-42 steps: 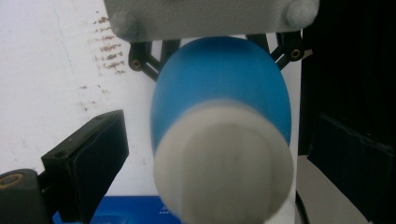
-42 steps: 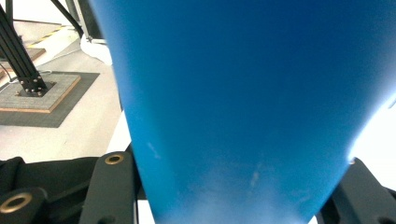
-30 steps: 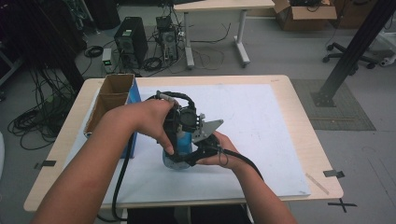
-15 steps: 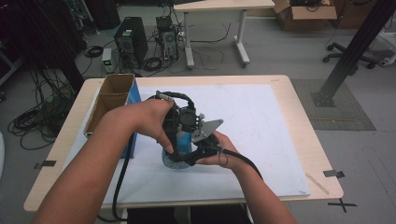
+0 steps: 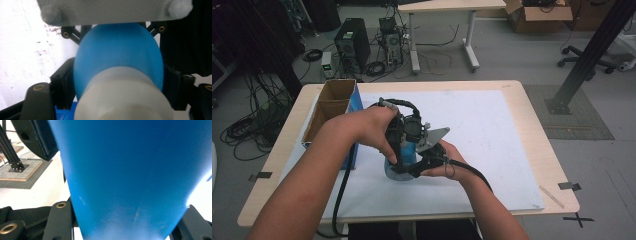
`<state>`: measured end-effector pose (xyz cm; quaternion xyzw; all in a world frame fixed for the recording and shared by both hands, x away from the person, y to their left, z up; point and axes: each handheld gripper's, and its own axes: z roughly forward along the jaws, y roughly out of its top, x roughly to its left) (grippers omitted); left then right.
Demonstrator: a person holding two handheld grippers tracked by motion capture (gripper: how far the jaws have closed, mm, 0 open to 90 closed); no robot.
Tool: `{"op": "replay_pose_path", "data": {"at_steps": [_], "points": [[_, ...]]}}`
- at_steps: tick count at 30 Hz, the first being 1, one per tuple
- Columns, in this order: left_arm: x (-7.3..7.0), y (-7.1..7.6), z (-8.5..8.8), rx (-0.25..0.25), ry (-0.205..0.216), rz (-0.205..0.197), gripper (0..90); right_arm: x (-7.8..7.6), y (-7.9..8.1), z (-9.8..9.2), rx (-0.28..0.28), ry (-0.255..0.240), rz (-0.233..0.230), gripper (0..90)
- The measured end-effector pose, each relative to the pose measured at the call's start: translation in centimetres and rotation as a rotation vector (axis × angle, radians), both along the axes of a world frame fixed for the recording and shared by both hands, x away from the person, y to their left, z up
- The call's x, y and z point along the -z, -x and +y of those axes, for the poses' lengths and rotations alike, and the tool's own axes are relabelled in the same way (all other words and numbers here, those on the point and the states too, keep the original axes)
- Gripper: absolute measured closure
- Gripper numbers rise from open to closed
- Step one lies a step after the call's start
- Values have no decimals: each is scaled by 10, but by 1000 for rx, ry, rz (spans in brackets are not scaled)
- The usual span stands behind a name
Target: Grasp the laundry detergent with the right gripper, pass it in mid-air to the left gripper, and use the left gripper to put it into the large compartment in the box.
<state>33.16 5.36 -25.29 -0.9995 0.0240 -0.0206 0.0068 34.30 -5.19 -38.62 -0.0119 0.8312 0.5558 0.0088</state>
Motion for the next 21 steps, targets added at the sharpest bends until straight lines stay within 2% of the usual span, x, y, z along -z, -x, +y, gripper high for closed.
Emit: {"op": "replay_pose_path", "data": {"at_steps": [21], "points": [[0, 2, 3, 11, -18, -28, 370, -1, 1, 5, -12, -1, -8, 449]]}}
